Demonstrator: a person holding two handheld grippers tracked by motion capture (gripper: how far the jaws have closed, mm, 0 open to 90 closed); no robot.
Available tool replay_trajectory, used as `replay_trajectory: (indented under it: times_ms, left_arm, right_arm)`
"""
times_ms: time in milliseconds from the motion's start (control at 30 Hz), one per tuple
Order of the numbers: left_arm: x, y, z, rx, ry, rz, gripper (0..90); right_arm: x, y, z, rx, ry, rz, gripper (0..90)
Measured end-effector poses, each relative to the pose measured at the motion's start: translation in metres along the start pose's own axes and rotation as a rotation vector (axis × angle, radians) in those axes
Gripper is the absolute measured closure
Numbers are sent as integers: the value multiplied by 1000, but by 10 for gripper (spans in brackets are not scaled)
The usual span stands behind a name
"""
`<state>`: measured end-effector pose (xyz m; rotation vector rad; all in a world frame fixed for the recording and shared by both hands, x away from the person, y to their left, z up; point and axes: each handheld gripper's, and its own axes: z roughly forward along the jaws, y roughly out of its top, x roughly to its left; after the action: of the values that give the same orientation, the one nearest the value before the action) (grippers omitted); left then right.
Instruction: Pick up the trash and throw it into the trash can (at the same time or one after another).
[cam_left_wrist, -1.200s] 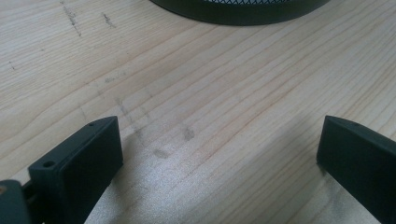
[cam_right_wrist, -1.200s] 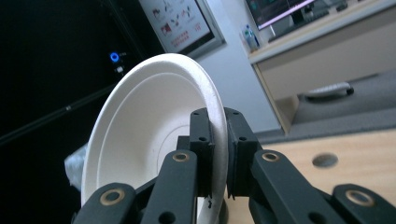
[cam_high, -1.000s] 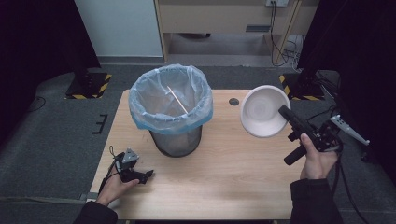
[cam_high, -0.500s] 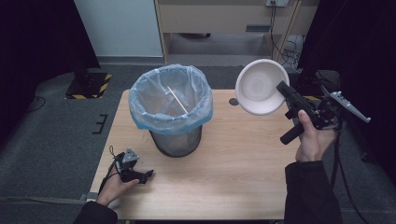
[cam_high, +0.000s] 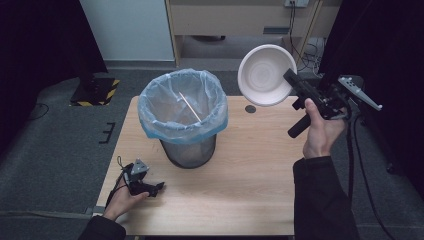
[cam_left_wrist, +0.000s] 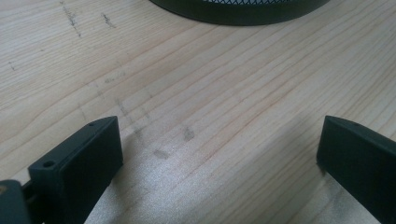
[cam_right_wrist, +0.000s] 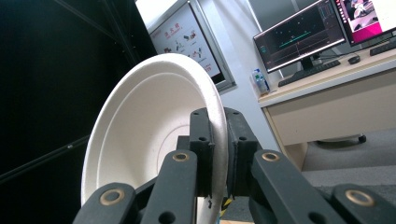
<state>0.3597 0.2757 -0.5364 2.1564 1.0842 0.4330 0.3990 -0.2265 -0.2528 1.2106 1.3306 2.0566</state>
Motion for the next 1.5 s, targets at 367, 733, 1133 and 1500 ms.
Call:
replay_trajectory:
  times_ms: [367,733,1133,1500]
  left_arm:
    - [0,0,0,0,-1,1,0]
    - [0,0,0,0,-1,1,0]
    - [0,0,0,0,-1,1,0]
    - [0,0,0,-1,-2,2,0]
  right_arm:
    - [14,-2,28,22,2,-36,837]
    - [35,-8,57,57,18,-71,837]
    - [55,-25,90,97,34,-110,837]
    - [67,-48,113,136,56,-94,837]
